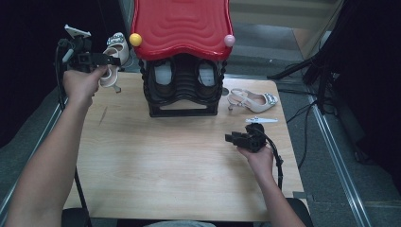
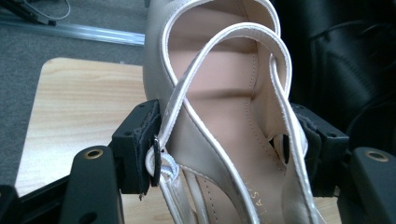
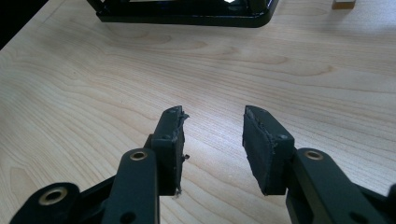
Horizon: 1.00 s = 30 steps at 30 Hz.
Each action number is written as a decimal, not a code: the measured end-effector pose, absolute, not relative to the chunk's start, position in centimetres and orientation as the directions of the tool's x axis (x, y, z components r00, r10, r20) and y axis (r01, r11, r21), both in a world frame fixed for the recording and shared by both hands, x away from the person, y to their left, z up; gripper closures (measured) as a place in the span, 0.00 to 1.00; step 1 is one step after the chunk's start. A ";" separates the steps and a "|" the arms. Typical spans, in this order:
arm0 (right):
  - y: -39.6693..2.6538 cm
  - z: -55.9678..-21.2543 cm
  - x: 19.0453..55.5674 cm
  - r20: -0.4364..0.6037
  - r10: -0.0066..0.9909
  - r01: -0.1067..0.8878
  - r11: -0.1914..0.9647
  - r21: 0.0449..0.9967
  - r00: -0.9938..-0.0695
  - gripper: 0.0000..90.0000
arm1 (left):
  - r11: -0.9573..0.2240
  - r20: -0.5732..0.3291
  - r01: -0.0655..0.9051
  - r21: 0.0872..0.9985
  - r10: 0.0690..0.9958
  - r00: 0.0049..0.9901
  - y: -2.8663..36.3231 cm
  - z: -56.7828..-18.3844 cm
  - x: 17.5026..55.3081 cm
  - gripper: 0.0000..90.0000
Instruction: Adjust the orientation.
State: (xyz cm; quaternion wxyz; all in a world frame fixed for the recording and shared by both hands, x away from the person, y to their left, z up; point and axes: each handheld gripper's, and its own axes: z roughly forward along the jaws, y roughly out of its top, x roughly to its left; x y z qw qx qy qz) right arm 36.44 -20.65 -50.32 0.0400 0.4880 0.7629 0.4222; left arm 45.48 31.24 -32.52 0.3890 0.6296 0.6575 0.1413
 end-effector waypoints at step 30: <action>-20.6 -50.4 36.4 0.353 0.777 0.715 0.171 0.677 -0.520 0.66 | 0.121 -0.264 0.609 0.784 0.953 0.149 27.1 -17.4 46.1 0.37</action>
